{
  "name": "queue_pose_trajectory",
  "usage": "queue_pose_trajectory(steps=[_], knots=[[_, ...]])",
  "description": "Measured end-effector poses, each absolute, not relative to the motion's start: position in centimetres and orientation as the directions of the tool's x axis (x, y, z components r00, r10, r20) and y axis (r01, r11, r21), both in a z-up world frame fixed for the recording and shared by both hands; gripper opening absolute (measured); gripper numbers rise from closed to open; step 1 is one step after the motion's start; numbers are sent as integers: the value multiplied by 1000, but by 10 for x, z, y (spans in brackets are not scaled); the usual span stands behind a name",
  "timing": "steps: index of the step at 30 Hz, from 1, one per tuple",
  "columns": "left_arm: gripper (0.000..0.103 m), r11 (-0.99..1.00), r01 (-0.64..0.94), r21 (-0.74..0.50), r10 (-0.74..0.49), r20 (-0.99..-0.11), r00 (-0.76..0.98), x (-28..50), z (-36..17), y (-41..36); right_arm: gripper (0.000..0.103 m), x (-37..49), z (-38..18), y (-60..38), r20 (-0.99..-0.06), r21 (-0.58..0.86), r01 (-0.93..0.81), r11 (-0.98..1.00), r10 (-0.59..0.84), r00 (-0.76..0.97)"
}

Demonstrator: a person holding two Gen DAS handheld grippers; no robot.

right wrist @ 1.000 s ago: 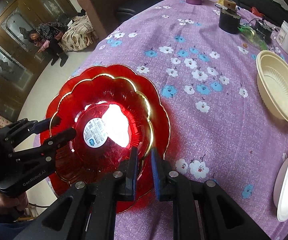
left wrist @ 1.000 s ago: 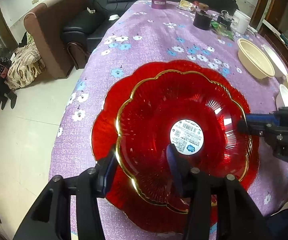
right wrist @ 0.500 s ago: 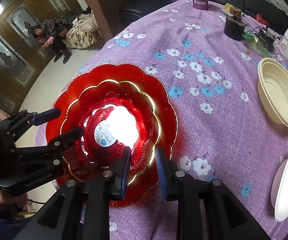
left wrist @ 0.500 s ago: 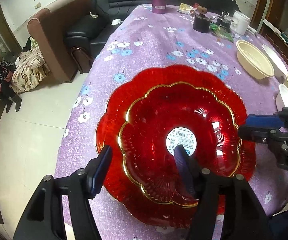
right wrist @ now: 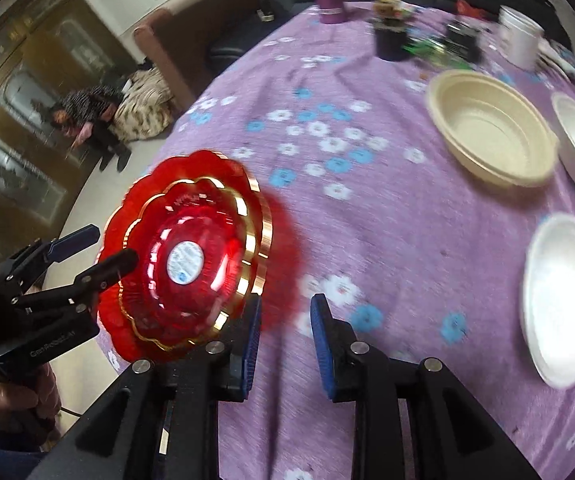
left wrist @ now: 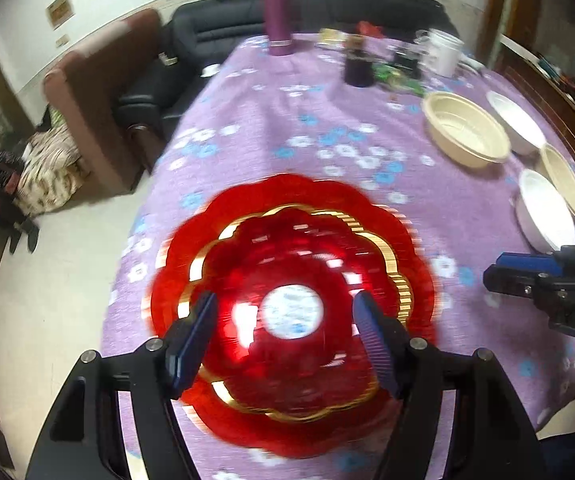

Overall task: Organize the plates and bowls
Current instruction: 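Carry the smaller red plate onto the wedding plate and open the left gripper, then move the left gripper to the white foam bowl and grasp its rim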

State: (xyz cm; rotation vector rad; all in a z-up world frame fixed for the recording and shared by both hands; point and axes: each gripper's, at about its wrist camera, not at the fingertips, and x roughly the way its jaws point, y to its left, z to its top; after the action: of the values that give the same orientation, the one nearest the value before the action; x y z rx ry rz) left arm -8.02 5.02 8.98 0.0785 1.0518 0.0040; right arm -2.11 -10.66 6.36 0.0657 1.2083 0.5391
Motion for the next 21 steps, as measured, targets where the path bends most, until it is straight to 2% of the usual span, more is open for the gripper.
queue_pose_trajectory(steps=[11,16,21], knots=[[69,966,255,40,-89,-875,477,-60,83,-57,28,-36,61,-213,-872,342,-166,925,378,310],[69,945,326,-20,-166,-889,428,-48,74,-102,27,-46,60,-272,-874,345,-52,937,341,347],[69,930,335,-152,-277,-889,365,-26,71,-129,27,-49,62,-332,-867,366,74,928,311,389]])
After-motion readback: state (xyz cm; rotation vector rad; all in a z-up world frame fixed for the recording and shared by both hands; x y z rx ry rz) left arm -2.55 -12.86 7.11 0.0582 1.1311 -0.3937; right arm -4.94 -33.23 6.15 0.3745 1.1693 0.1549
